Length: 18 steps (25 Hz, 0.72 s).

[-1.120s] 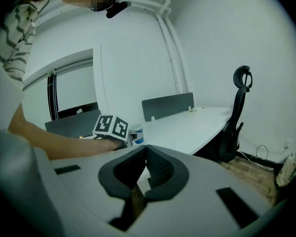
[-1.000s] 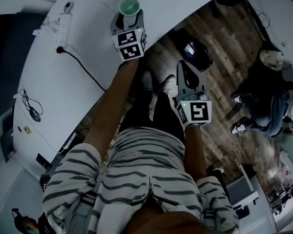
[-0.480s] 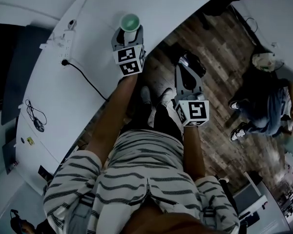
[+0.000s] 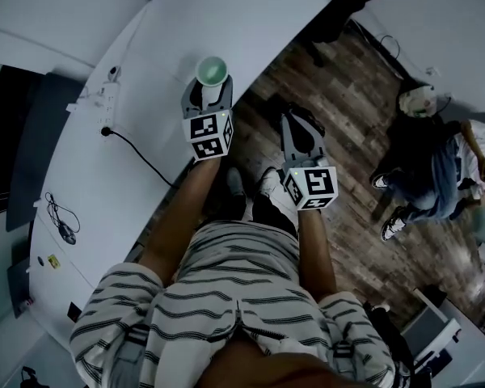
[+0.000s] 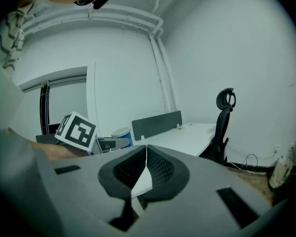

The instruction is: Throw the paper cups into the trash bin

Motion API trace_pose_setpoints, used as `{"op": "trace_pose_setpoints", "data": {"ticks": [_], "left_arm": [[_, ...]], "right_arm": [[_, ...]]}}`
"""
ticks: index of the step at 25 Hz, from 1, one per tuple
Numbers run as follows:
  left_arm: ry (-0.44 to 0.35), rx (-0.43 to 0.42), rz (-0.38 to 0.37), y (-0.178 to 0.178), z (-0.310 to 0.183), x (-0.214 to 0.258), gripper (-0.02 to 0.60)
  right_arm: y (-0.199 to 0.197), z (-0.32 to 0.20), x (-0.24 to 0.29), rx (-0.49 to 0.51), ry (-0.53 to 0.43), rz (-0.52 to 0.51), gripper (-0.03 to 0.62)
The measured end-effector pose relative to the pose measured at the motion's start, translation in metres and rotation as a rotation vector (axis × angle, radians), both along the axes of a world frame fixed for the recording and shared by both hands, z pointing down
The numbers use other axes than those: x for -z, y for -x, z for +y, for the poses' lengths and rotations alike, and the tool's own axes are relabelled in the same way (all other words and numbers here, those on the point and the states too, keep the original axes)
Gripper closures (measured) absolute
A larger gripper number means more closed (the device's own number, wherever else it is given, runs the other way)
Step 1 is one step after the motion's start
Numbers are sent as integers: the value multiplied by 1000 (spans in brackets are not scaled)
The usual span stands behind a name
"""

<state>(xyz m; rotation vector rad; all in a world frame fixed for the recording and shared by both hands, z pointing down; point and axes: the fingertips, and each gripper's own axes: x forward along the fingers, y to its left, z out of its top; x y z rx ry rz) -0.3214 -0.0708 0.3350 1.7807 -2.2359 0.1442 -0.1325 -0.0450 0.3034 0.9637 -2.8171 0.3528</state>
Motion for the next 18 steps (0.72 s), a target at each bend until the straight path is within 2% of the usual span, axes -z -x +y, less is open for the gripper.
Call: {"op": "trace_pose_setpoints", "data": {"ticks": [6,18], "left_arm": [[-33,-104,-17,-38,-7,27,305],[-92,-283,-11,-108,-14,61,305]], "right_arm": [[-11,-14,25,-49,-49,-16,585],[-66,-28,53,-217,-111,-16,585]]}}
